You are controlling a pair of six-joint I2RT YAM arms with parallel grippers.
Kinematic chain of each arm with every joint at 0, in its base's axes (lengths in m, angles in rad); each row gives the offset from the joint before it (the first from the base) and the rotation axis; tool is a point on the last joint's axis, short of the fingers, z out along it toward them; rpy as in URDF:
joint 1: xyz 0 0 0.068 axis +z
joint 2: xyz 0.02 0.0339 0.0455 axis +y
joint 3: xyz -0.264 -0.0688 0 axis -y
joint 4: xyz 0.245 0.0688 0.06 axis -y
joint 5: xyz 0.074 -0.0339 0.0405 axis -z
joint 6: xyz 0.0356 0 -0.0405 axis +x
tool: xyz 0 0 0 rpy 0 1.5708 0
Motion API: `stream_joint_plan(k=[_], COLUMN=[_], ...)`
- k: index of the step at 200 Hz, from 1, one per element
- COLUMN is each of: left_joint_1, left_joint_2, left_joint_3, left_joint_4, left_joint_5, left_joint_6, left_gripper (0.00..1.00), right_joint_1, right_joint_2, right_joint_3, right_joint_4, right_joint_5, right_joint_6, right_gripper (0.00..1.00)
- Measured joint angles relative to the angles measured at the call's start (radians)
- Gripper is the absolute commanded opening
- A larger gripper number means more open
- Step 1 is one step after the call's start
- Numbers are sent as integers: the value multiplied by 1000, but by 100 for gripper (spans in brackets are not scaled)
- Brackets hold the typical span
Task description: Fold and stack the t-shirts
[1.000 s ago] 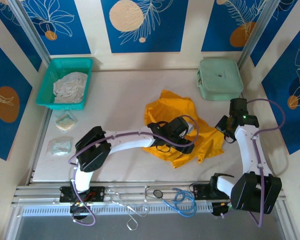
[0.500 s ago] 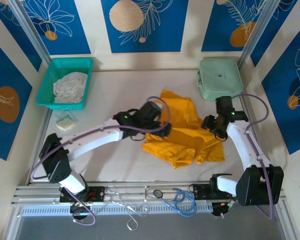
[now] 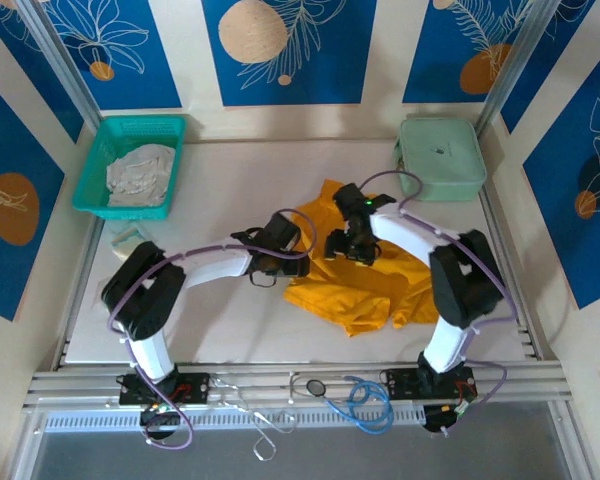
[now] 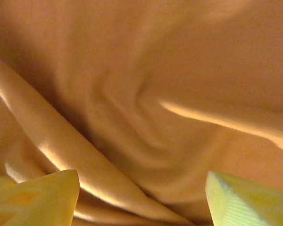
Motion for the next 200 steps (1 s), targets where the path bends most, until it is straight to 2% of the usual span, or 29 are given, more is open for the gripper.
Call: stream_joint_plan(k=[22, 46, 66, 83, 110, 131, 153, 200], left_joint_1=[6, 17, 23, 29, 37, 39, 40, 41], left_joint_2=[60, 79, 83, 70, -3, -89, -155, -175], left_joint_3=[3, 18, 18, 23, 79, 170, 253, 274], left_joint_4=[47, 85, 93, 73, -39, -118, -164, -254], left_joint_5=[22, 47, 52, 37, -32, -89, -124, -175], left_joint_6=[-12, -14, -16, -1, 58, 116, 160, 209], left_gripper=[22, 0, 0, 0, 0, 0, 0, 0], right_joint_1=[24, 24, 17, 11, -10, -24, -37, -97], right_joint_2=[97, 132, 130, 123, 80, 25, -30, -33], right_joint_3=[35, 42, 41, 33, -11, -42, -61, -116], right_joint_4=[4, -5, 0, 4, 3, 1, 1, 30], right_joint_5=[1, 19, 35, 47, 58, 59, 63, 52], right_joint_6=[18, 45, 59, 61, 71, 69, 68, 74], right_gripper=[58, 33, 21, 26, 55, 63, 59, 35])
